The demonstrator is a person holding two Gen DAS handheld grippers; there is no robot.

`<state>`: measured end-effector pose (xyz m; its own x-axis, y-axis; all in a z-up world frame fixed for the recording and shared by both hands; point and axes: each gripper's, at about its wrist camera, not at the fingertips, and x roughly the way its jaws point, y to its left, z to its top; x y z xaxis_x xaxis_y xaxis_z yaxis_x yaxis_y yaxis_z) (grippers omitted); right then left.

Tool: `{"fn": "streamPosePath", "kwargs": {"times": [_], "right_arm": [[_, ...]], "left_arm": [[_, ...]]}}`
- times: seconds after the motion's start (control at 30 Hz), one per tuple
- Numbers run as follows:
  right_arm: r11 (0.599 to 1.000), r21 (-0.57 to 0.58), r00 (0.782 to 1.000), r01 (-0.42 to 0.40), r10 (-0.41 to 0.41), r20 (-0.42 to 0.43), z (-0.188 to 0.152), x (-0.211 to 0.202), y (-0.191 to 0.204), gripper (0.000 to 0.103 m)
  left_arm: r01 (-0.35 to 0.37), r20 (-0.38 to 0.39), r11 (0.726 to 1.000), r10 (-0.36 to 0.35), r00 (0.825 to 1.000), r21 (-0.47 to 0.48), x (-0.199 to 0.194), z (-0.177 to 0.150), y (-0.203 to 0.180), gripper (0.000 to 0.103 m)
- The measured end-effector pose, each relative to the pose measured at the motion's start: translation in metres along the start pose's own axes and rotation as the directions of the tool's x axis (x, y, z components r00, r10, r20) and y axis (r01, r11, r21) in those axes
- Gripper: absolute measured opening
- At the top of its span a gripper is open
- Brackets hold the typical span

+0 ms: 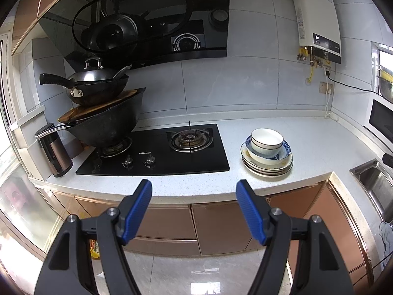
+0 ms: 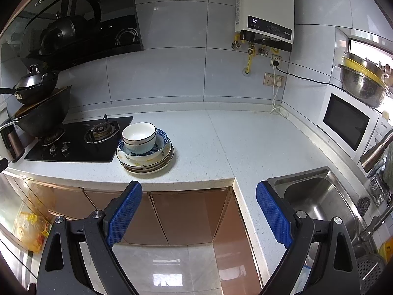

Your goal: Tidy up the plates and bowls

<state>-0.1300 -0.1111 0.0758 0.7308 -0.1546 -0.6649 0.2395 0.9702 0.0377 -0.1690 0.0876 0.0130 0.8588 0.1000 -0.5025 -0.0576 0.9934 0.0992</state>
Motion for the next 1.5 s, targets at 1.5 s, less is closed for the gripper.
{"fn": "streamPosePath", "kwargs": {"times": [1.5], "right_arm": [[0.998,-0.041,0.999,-0.05,0.05,-0.002,0.013,0.036,0.012,0.092]], "left_arm": [[0.001,-0.007,0.999,-0.001,1.0,-0.046,0.019,0.006,0.001,0.07]]}}
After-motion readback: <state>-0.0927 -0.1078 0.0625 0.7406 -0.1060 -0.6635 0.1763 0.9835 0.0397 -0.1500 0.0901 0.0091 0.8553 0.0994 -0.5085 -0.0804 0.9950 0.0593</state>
